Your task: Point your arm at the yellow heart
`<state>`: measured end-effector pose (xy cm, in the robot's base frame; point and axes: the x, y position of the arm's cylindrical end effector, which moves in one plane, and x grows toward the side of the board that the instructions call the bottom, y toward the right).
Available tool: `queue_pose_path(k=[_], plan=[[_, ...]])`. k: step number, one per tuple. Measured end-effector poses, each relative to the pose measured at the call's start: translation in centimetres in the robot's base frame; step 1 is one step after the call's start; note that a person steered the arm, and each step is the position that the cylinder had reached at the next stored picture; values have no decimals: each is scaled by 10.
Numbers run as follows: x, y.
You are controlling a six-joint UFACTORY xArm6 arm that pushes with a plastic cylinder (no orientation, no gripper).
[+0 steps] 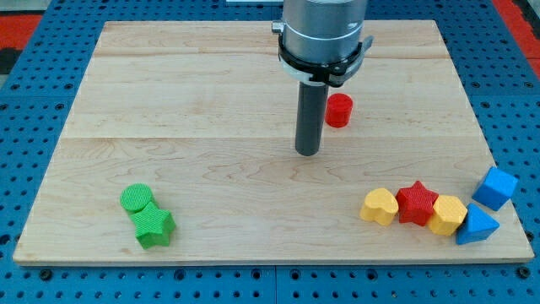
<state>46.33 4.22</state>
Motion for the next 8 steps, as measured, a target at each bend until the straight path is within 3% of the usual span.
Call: queue_pose_path(k=[2, 3, 4, 5, 8], plan=[[36, -18], [85, -20], [97, -20], [144, 7], [146, 78]])
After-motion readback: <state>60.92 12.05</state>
